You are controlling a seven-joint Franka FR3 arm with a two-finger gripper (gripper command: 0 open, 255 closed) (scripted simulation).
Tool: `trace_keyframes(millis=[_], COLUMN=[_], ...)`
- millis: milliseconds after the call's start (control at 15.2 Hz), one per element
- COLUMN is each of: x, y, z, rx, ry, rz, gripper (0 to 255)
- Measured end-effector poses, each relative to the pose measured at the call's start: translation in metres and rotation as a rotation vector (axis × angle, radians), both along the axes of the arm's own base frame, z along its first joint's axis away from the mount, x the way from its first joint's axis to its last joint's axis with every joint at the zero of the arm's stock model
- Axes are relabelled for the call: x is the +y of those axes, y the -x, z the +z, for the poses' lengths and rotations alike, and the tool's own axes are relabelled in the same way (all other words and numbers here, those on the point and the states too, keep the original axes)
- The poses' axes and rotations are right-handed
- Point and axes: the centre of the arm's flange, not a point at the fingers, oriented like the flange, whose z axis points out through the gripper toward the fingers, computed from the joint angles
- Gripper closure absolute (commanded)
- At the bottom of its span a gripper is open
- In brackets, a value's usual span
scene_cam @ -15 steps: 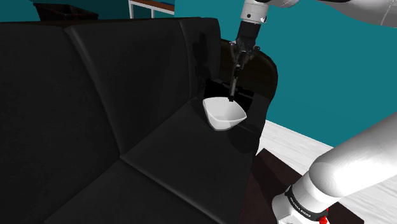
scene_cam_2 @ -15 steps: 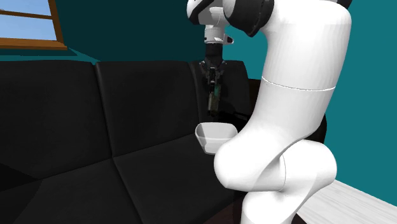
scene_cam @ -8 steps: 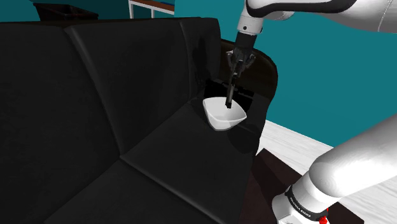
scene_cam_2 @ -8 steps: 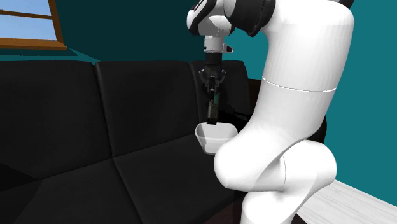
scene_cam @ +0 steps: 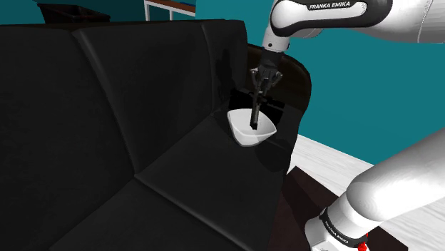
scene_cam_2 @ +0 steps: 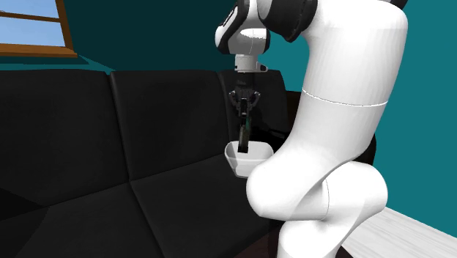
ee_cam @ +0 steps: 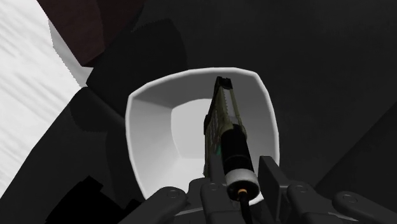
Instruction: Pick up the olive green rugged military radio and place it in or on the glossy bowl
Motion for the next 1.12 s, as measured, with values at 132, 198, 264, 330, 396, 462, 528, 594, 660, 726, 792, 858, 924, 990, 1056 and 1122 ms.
trace_keyframes(millis=[132, 198, 264, 330, 396, 462, 528, 594, 660, 726, 792, 858, 924, 990, 1056, 1122], x=[0.000, 0.000, 0.000, 0.000, 0.000, 0.000, 0.000, 0.000, 0.000, 0.000, 0.000, 0.000, -0.001, -0.002, -0.002, -0.003], y=[0.001, 0.001, 0.001, 0.001, 0.001, 0.001, 0.001, 0.001, 0.001, 0.001, 0.001, 0.001, 0.001, 0.001, -0.001, -0.001], z=[-0.005, -0.005, -0.006, -0.006, -0.006, -0.006, -0.006, -0.006, -0.006, -0.006, -0.006, -0.006, -0.001, 0.010, 0.020, 0.030], rx=[0.000, 0.000, 0.000, 0.000, 0.000, 0.000, -0.001, -0.001, -0.001, -0.001, -0.001, -0.001, -0.001, -0.002, -0.002, -0.002], ry=[0.000, 0.000, 0.000, 0.000, 0.000, 0.000, 0.000, 0.000, 0.000, 0.000, 0.000, 0.000, 0.000, 0.000, 0.000, 0.000], rz=[0.000, 0.000, 0.000, 0.000, 0.000, 0.000, 0.000, 0.000, 0.000, 0.000, 0.000, 0.000, 0.000, 0.000, 0.000, 0.000], gripper=[255, 255, 255, 255, 255, 0, 0, 0, 0, 0, 0, 0, 0, 0, 0, 0])
